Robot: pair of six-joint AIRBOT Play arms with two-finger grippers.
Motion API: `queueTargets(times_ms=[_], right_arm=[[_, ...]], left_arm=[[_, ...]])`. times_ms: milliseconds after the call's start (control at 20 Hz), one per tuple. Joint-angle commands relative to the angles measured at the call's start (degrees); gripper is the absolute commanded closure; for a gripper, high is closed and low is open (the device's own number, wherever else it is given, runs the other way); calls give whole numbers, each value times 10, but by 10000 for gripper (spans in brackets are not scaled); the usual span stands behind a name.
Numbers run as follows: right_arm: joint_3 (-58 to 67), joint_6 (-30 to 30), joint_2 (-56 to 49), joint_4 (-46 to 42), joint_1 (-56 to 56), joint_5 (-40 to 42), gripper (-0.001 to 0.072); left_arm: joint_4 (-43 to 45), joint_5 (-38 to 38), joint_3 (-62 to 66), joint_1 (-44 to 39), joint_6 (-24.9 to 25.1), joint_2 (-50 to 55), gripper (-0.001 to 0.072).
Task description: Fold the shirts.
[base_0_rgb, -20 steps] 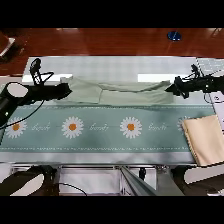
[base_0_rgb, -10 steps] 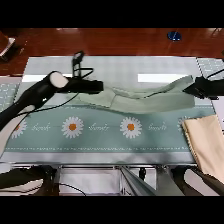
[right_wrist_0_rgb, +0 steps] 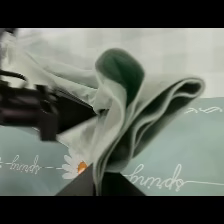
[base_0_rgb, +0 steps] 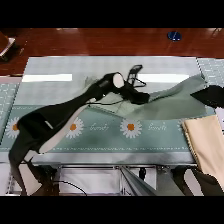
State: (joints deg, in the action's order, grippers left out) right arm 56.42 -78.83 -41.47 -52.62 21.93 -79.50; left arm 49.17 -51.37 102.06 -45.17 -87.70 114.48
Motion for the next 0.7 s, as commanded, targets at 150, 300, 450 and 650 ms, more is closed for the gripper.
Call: queueTargets(times_ms=[150, 300, 450, 650], right_arm=[[-1, -4, 13, 19, 0, 3, 680], [-1, -4, 13, 20, 0, 2, 680], [-1, -5, 13, 35, -7, 9, 680], [0, -19, -14, 42, -78, 44, 680]], left_arm=[[-42, -19, 75, -85, -30, 72, 691], [-36, -64, 100, -39, -28, 61, 691], [31, -145, 100, 58, -28, 19, 691], [178, -217, 44, 195, -29, -104, 690]])
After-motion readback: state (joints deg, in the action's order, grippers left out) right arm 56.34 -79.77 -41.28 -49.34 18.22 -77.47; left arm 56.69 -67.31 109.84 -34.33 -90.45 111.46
